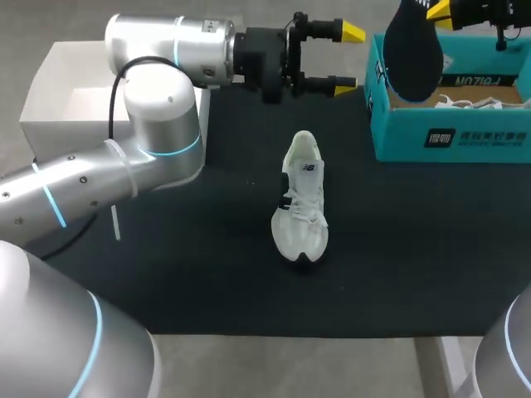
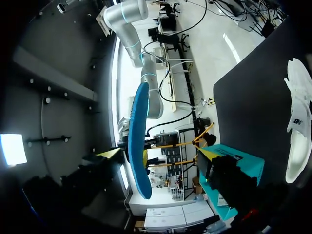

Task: Take the shoe out of the shoebox, open the shoe tongue, remove and reinsert the insole, then place the shoe into the shoebox

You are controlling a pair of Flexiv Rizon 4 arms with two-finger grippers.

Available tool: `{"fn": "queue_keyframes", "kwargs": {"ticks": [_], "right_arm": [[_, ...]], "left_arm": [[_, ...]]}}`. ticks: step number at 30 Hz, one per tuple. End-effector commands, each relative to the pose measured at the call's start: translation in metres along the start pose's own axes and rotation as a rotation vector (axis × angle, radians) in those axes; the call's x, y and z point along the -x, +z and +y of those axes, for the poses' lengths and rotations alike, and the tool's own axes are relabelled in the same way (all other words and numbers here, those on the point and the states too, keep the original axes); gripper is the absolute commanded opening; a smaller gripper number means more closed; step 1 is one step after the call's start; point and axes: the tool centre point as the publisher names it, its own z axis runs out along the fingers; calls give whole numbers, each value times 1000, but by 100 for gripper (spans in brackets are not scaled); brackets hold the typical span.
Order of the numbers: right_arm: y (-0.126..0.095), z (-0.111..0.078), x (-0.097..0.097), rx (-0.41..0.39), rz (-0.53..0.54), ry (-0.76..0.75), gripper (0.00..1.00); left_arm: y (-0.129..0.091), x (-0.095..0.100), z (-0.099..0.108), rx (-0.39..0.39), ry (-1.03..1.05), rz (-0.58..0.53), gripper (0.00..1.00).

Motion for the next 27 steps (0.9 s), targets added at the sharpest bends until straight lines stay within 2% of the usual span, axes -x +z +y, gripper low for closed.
{"fn": "queue_keyframes", "kwargs": {"ticks": [1, 9, 16, 20, 27], "right_arm": [[8, 11, -2, -61, -16, 23, 0], [22, 17, 4, -126, -45, 31, 0], [36, 14, 8, -180, -55, 36, 0], [45, 9, 10, -210, -78, 41, 0], [50, 4, 14, -214, -74, 57, 0]], "left_arm": [[11, -3, -7, 41, 1, -48, 100], [22, 2, -11, 42, 8, -68, 100], [25, 8, -11, 38, 36, -63, 100], [29, 10, -8, 65, 58, -70, 100], [34, 10, -7, 66, 57, -72, 100]]}}
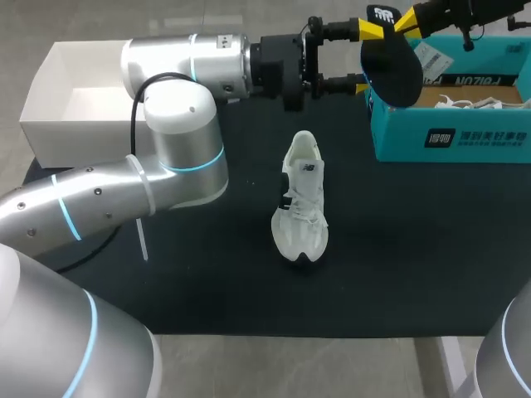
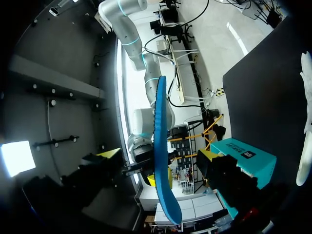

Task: Take the shoe out of the shoebox, open the shoe tongue, remove and reinsert the insole, then place the shoe into the shoebox

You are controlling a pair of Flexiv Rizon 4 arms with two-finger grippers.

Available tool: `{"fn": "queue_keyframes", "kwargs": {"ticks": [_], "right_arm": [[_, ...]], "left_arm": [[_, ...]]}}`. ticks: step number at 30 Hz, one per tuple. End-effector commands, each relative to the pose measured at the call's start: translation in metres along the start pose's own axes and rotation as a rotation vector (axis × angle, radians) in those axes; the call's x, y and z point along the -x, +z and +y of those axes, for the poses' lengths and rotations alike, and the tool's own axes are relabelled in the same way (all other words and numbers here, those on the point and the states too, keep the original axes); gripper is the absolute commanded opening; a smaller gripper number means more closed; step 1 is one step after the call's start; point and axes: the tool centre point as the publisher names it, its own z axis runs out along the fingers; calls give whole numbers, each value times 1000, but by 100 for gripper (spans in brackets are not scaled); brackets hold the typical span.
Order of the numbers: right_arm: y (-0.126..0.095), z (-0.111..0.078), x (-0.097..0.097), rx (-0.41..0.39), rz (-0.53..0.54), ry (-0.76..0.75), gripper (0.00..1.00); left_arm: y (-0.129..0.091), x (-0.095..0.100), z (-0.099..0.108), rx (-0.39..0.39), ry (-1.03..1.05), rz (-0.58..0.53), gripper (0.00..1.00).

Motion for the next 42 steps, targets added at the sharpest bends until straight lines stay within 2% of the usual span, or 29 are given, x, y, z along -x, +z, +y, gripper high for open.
{"fn": "queue_keyframes", "kwargs": {"ticks": [1, 2, 4, 5, 7, 12, 14, 16, 18, 25, 26, 27, 28, 29, 35, 42], "right_arm": [[2, 1, 1, -2, -1, 5, 0], [3, 1, 1, -3, -5, 5, 0], [4, 1, 2, -4, -5, 6, 0], [4, 0, 2, -4, -5, 7, 0], [4, -1, 3, -4, -7, 9, 0], [3, -1, 4, -2, -6, 13, 0], [4, 0, 4, -3, -7, 12, 0], [5, -1, 3, -4, -5, 12, 0], [6, -4, 4, -7, -4, 15, 0], [9, -9, 6, 9, 28, 33, 0], [9, -9, 5, 19, 40, 30, 27], [10, -9, 5, 26, 40, 28, 48], [9, -9, 4, 37, 33, 20, 94], [7, -9, 4, 57, 38, 11, 100], [-7, -8, 6, 129, 68, -28, 100], [-25, -14, 14, 220, 174, -138, 100]], "left_arm": [[7, -4, -1, 1, 3, 0, 100], [8, -6, -1, 2, 1, 0, 95], [9, -8, -2, 5, -3, -1, 61], [9, -8, -2, 8, -4, 0, 48], [9, -9, -2, 12, -3, 3, 41], [8, -13, -2, 15, -6, 16, 31], [8, -14, -2, 15, -8, 19, 22], [9, -16, -2, 14, -10, 22, 8], [10, -17, -2, 10, -12, 26, 0], [13, -21, -1, -2, -24, 30, 0], [13, -22, -2, -4, -26, 30, 0], [13, -22, -2, -7, -28, 31, 0], [12, -23, -2, -9, -31, 32, 0], [12, -24, -2, -10, -32, 33, 0], [5, -26, -2, -6, -45, 43, 0], [-12, -23, 3, -5, -75, 52, 0]]}}
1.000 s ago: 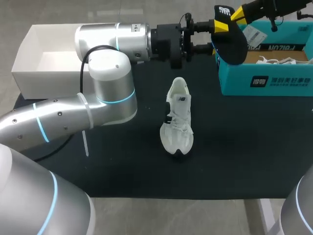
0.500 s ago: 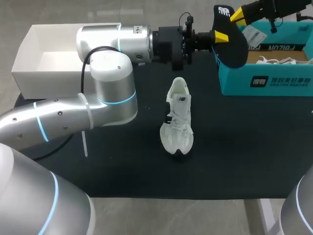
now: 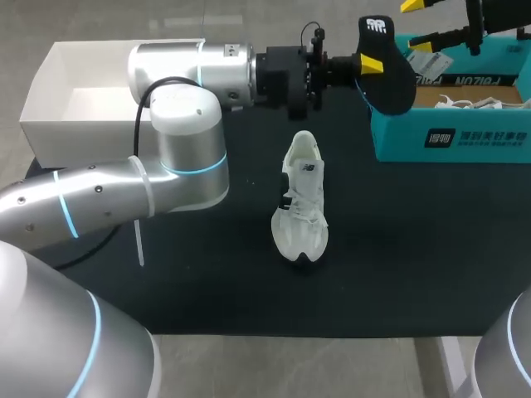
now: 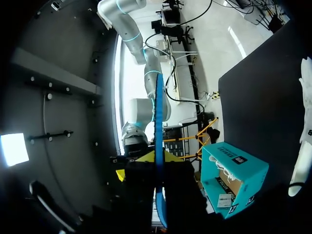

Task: Take the shoe out of the shoebox, open the shoe tongue, remove and reinsert the insole, then place the shoe into the shoebox

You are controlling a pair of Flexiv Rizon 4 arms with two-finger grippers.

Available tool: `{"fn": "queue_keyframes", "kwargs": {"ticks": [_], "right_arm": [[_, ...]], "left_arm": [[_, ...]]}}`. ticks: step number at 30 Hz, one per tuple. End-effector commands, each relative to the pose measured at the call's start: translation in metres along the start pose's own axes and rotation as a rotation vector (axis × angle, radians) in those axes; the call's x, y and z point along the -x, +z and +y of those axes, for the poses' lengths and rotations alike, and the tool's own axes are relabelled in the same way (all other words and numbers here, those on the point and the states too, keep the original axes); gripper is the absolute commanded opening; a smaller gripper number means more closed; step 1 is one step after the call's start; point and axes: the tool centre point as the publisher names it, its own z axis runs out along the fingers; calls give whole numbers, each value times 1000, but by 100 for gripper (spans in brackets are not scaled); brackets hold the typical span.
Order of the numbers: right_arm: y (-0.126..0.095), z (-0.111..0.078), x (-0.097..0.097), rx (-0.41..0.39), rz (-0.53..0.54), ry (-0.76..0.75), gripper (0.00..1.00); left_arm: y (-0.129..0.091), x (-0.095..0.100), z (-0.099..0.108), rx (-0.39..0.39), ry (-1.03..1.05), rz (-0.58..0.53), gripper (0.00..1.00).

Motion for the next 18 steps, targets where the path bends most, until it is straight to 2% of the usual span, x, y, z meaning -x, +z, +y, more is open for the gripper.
{"fn": "queue_keyframes", "kwargs": {"ticks": [1, 5, 11, 18], "right_arm": [[-11, -17, 14, 114, 85, -64, 100], [-12, -24, 22, 132, 147, -107, 100], [-4, -35, 32, 79, 172, -183, 100], [2, -41, 44, 64, 198, -134, 100]], "left_arm": [[-17, 4, 3, -7, -23, 6, 0], [-29, 8, 6, -8, -38, 11, 0], [-42, 12, 5, -22, -69, 21, 0], [-51, 9, 2, -11, -67, 52, 0]]}}
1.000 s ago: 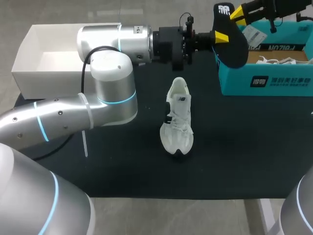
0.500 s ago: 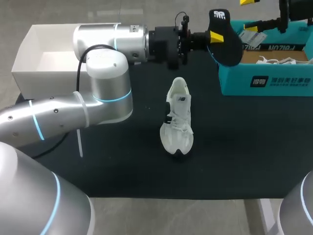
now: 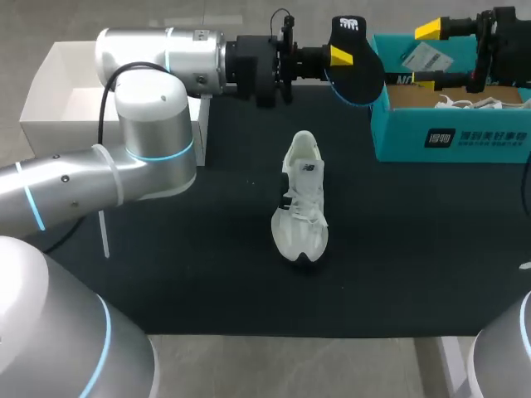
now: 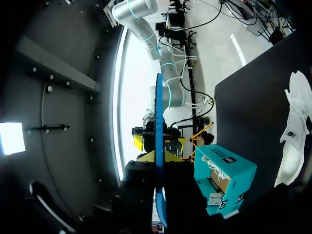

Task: Take the shoe out of the shoebox, open the shoe tongue, remove and reinsert the insole, then place the shoe into the shoebox

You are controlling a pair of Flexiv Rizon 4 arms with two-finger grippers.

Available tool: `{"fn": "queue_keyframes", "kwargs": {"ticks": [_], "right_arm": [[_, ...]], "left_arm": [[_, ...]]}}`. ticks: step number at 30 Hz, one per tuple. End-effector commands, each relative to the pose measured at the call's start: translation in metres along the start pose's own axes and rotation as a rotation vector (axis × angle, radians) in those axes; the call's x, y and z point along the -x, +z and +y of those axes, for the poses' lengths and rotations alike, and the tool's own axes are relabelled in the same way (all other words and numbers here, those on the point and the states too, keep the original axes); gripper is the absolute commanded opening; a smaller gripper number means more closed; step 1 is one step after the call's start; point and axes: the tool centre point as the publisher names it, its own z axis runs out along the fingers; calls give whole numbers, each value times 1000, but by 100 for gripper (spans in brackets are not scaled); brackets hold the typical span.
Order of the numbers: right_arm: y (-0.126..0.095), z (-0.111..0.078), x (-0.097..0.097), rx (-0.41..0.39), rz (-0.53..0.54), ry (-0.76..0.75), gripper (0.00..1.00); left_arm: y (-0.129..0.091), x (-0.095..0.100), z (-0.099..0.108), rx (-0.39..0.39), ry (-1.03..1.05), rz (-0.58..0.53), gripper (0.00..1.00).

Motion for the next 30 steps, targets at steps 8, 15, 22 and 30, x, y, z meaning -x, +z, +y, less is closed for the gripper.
{"fn": "queue_keyframes", "kwargs": {"ticks": [8, 15, 22, 30], "right_arm": [[1, -7, 10, 25, -7, 13, 100], [1, -7, 10, 25, -7, 13, 100], [1, -7, 10, 25, -7, 13, 100], [1, -7, 10, 25, -7, 13, 100]], "left_arm": [[-15, 0, -2, 19, -23, 19, 0], [-19, 4, -2, 1, -76, 23, 0], [-24, -7, 10, -68, -576, 169, 0], [-30, -6, 8, -215, -779, 143, 0]]}}
